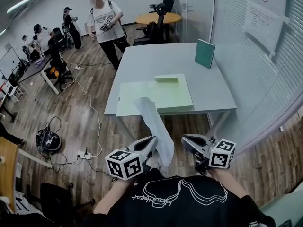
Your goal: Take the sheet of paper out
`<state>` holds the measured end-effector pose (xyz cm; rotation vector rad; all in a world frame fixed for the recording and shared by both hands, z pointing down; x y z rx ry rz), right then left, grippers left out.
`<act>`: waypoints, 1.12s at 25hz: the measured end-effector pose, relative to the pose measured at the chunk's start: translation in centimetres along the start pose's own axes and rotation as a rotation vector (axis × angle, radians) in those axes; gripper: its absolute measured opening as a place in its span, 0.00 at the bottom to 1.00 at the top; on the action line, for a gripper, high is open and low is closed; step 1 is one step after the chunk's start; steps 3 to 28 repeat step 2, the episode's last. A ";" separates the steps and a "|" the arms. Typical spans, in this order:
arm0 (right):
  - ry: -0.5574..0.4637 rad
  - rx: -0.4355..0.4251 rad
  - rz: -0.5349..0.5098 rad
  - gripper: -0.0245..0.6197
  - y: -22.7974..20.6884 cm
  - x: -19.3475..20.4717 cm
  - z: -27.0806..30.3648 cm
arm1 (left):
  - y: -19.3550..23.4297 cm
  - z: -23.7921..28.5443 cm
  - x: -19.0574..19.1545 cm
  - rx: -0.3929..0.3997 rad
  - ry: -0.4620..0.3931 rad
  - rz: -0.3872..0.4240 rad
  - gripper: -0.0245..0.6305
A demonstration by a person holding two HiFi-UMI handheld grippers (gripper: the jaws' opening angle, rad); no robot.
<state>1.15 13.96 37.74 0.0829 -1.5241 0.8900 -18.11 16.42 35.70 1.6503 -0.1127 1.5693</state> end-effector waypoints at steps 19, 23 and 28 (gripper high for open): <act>0.001 -0.001 -0.002 0.05 0.2 0.2 -0.2 | -0.2 -0.3 0.3 0.001 0.000 -0.002 0.06; 0.001 -0.001 -0.002 0.05 0.2 0.2 -0.2 | -0.2 -0.3 0.3 0.001 0.000 -0.002 0.06; 0.001 -0.001 -0.002 0.05 0.2 0.2 -0.2 | -0.2 -0.3 0.3 0.001 0.000 -0.002 0.06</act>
Point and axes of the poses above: the fingertips, and each gripper's own axes: z forward along the fingers, y to its left, x out of its underside, the point moved 6 cm from there along -z, backward along the fingers, and after that the axes turned 13 degrees about x, right-handed, at the moved point
